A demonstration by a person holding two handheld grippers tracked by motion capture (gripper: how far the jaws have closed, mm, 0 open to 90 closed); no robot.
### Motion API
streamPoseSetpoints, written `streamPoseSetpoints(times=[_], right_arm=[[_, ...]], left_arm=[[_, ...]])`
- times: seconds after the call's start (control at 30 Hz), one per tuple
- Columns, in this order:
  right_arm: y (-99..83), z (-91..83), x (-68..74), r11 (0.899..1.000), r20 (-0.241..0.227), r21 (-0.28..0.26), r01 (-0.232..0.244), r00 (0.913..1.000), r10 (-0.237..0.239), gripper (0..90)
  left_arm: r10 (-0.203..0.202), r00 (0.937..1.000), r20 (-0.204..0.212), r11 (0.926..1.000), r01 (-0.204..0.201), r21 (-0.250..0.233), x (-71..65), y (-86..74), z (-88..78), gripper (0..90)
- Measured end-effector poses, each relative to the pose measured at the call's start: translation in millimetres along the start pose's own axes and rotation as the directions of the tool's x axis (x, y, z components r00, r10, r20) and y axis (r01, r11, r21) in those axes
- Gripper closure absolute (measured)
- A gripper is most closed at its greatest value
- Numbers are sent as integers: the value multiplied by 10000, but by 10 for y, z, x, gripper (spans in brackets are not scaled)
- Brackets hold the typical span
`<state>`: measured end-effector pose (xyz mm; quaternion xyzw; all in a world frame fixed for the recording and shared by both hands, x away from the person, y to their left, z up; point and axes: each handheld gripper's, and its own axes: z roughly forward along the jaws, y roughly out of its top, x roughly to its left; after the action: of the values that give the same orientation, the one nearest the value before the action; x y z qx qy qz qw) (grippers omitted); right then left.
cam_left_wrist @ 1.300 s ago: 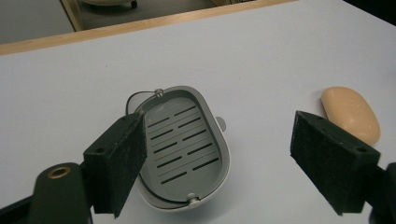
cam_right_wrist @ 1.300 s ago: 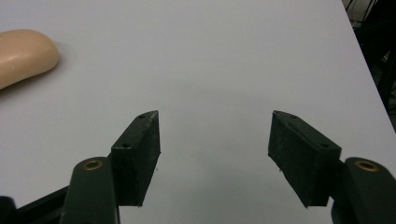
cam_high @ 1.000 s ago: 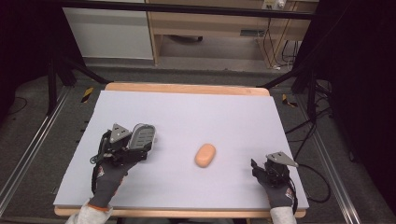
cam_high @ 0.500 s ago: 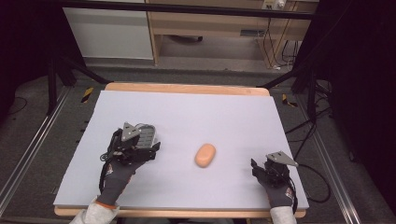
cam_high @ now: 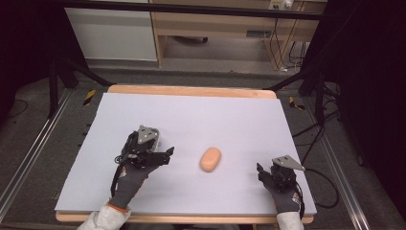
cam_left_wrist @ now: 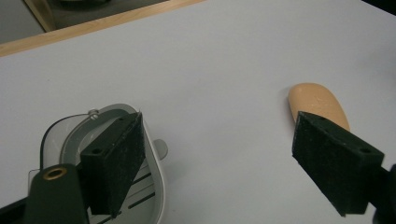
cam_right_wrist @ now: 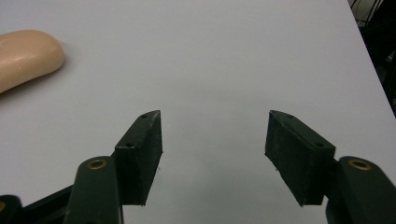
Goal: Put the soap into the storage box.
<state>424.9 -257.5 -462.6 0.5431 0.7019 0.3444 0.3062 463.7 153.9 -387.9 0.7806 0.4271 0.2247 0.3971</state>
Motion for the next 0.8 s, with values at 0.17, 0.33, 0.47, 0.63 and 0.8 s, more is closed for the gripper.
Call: streamPoseSetpoints(times=[0.17,0.33,0.47,0.63,0.8], right_arm=[[-1,0,-1,10000,-8,-3,-28,10000,28,365],[-5,0,-4,10000,-14,-25,-25,10000,25,365],[-2,-2,-4,10000,-25,-31,-49,10000,49,365],[-1,-3,-8,10000,-5,-39,-25,10000,25,365],[-3,-9,-10,10000,-3,-80,-11,10000,11,365]], left_arm=[[56,10000,53,10000,-57,37,-38,15,37,167],[104,9999,89,9999,-105,133,-75,37,92,168],[135,9998,123,9998,-137,151,-118,56,141,167],[242,9996,146,9995,-245,203,-164,78,183,167],[340,9992,187,9990,-345,299,-213,103,223,167]])
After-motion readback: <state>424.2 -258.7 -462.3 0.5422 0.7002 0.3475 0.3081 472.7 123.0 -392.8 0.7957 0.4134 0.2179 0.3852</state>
